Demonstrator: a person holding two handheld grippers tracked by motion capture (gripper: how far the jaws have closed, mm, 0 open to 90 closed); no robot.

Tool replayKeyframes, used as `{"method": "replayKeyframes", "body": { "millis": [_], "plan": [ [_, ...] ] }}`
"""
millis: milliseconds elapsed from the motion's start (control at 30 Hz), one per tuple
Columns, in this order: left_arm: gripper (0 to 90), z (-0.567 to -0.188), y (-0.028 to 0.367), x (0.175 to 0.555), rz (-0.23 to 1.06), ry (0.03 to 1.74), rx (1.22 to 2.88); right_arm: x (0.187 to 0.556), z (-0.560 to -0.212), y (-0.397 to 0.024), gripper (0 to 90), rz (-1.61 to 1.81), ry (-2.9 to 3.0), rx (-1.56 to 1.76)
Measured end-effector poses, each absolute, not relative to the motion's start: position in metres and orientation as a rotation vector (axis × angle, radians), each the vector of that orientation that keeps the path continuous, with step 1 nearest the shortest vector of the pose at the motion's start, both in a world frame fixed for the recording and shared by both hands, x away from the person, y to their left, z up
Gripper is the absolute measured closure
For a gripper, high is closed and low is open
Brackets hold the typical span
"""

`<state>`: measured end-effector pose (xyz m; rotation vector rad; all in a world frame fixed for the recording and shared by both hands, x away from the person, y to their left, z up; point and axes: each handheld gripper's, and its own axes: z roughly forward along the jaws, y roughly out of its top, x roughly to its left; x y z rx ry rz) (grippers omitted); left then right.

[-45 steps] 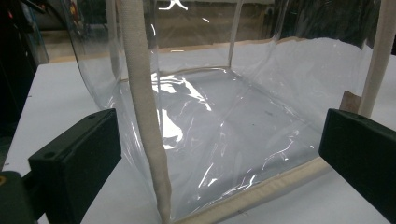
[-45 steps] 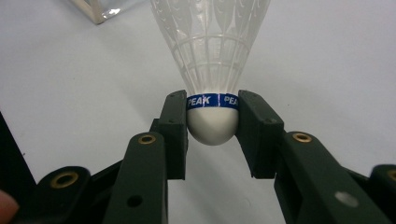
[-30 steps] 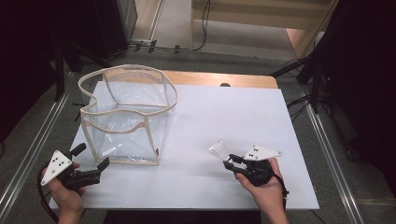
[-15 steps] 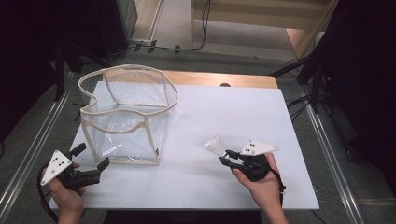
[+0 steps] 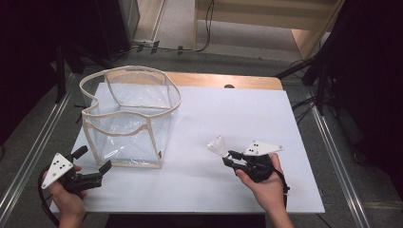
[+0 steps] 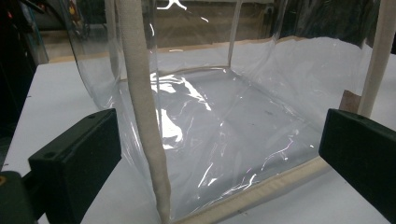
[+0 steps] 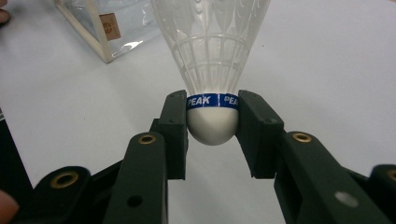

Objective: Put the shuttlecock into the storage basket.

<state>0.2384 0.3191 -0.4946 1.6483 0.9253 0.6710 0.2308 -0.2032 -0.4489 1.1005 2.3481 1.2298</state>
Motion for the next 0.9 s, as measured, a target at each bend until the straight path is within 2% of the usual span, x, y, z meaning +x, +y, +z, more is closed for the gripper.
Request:
{"method": "replayKeyframes", "body": {
  "millis": [900],
  "plan": [
    [0.0, -0.495, 0.319, 0.238, 0.671, 0.925, 1.648, 0.243, -0.426, -0.194, 63.4, 1.251, 2.347, 1.039]
  ]
}}
